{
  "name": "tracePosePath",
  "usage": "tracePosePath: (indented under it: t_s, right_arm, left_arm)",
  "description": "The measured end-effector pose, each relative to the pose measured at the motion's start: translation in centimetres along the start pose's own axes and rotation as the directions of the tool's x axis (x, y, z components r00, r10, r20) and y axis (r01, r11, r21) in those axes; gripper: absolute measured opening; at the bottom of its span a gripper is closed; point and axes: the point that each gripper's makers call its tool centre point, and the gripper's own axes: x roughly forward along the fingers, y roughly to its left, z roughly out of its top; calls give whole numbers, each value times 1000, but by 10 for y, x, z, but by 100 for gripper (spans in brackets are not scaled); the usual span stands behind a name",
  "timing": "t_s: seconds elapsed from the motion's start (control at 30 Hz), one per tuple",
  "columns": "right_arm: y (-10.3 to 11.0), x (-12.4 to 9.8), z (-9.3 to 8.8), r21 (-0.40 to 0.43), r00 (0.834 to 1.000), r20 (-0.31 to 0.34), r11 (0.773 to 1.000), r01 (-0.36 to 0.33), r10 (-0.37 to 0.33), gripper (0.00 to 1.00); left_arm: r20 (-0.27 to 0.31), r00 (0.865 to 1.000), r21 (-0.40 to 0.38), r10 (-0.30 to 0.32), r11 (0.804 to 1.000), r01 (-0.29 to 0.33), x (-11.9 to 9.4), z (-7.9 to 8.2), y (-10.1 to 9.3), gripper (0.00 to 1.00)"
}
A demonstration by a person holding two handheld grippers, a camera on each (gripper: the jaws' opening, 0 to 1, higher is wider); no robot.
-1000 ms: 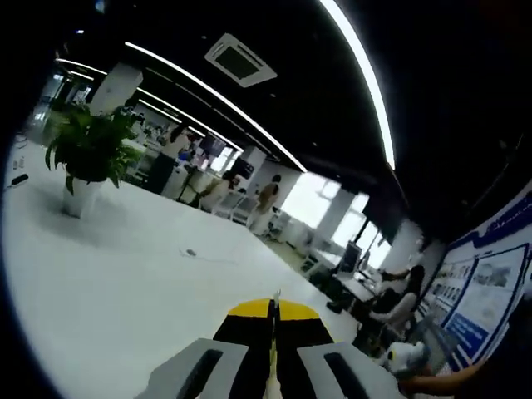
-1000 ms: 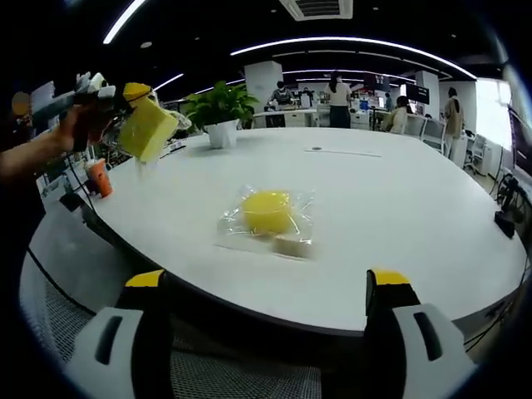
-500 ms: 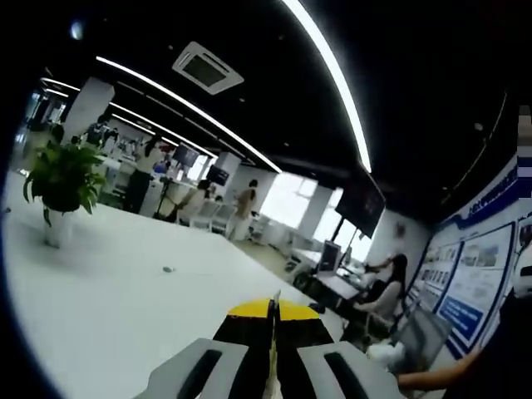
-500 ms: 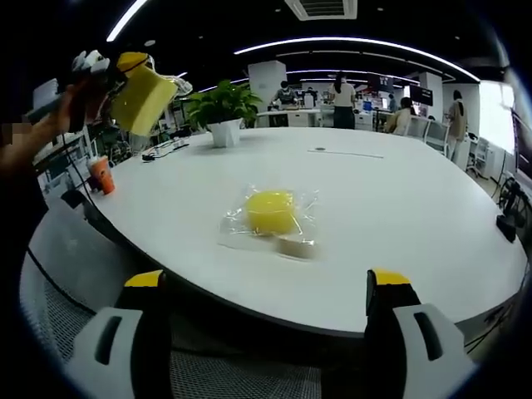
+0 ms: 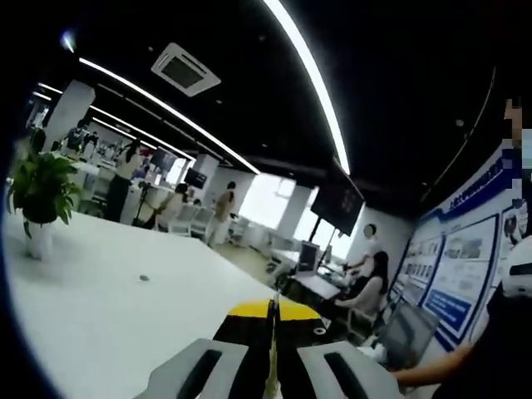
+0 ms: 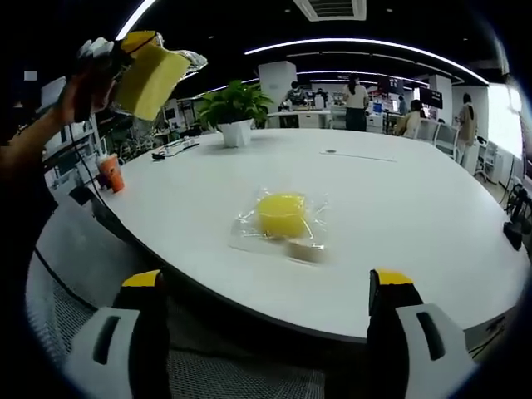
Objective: Compare the silicone blocks by pressing each to a similar depth, holding the contact briefly, and releasing to observe deformation and rebound differences across the visible hardness samples.
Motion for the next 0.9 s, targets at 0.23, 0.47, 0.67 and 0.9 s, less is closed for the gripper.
tracePosePath:
  t_s: [0.23,0.47,0.67,0.9]
  right_arm:
    - [35,-2,51,-50,982,78,984,-170,174,91]
    - [96,-15,124,-37,871,251,903,-428,422,91]
    - [126,-33,175,-63,770,373,842,-535,517,86]
    - [143,-50,218,-79,670,476,787,-612,569,83]
  left_arm:
    - [12,999,6,-30,1000,30,-4,7,-11,0]
    - [10,997,32,-82,996,81,-9,13,-34,0]
    - [8,987,58,-159,986,159,-12,20,-61,0]
    - [39,966,79,-257,964,254,-15,30,-90,0]
